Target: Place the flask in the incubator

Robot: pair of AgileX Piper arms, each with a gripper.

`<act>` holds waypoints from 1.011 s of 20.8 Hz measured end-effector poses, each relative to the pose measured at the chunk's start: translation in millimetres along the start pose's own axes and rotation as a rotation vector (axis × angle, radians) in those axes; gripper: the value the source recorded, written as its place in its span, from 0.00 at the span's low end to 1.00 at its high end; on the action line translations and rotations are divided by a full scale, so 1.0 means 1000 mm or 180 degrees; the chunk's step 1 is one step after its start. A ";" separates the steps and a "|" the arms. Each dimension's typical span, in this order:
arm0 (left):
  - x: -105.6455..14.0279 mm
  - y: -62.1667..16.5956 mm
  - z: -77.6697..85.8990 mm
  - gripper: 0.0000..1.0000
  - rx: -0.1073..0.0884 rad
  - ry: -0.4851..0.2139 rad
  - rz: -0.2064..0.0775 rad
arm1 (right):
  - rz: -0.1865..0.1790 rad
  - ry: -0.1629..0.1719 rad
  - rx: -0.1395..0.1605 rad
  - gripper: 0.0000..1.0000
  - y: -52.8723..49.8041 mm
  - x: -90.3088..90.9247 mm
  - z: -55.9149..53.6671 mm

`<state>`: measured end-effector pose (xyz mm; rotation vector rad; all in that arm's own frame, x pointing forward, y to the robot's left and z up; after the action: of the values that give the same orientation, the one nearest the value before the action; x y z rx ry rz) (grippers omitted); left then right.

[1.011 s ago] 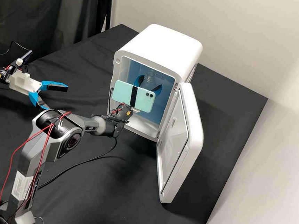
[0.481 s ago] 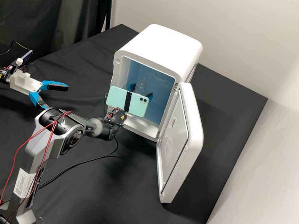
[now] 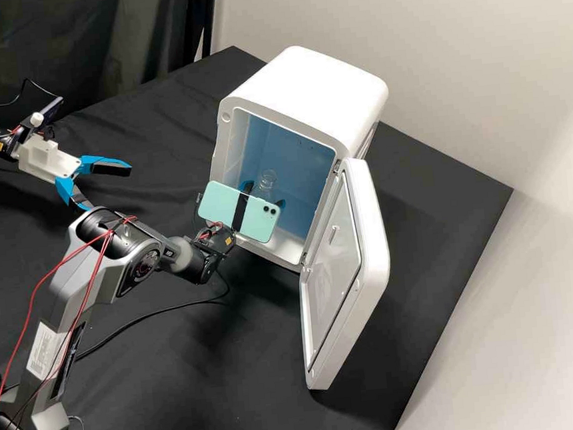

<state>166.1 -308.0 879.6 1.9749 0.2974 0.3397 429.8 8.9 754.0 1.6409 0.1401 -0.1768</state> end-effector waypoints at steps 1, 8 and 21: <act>0.000 0.0000 0.000 1.00 0.0000 0.0000 0.0000 | -0.0013 -0.0016 0.0005 0.00 -0.001 -0.001 0.002; 0.001 -0.0005 0.002 1.00 0.0005 -0.0028 -0.0009 | -0.0070 -0.0090 0.0021 0.00 -0.013 0.003 0.016; 0.001 -0.0009 0.004 1.00 0.0011 -0.0056 -0.0019 | 0.0163 -0.0148 0.0054 0.00 0.011 0.008 0.036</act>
<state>168.8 -310.2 877.5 1.9790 0.2927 0.3181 438.4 -28.1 760.3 1.6542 0.0612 -0.1772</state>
